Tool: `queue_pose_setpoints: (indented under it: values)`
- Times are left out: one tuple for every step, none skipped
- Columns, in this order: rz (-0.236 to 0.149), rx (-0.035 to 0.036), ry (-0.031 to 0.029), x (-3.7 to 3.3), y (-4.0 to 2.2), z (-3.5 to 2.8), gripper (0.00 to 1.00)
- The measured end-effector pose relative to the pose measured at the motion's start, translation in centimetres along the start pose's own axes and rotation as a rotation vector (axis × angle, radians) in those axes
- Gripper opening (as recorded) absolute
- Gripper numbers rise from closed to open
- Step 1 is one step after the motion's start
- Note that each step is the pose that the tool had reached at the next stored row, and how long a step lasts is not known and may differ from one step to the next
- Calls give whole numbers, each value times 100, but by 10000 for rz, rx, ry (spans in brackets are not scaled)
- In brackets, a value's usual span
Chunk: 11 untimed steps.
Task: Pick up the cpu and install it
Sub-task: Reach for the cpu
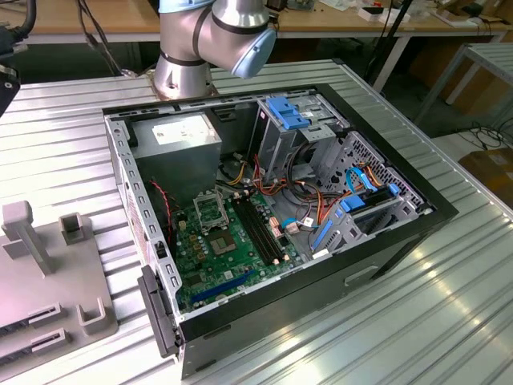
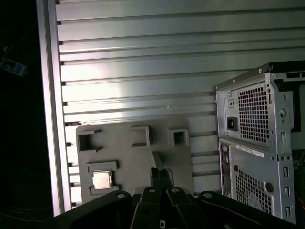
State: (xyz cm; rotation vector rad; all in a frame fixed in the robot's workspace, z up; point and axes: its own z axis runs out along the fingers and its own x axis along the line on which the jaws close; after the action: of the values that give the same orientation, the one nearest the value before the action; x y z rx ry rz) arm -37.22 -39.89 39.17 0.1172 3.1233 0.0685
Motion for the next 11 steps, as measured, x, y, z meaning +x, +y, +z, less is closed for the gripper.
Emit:
queue_pose_setpoints:
  values:
    - [0,0,2,16,-1,0,11]
    - [0,0,3,27,-2,0,11]
    - [0,0,5,41,-3,-1,11]
    - [0,1,6,51,-4,-1,11]
    - [0,0,7,62,-5,0,11]
    - [0,0,8,74,-6,0,11]
    - [1,1,10,90,-7,-1,11]
    - [1,1,10,100,-8,-1,11]
    - [1,1,12,115,-9,-1,11]
    - [1,1,12,127,-9,-1,11]
    - [1,1,13,139,-10,-1,11]
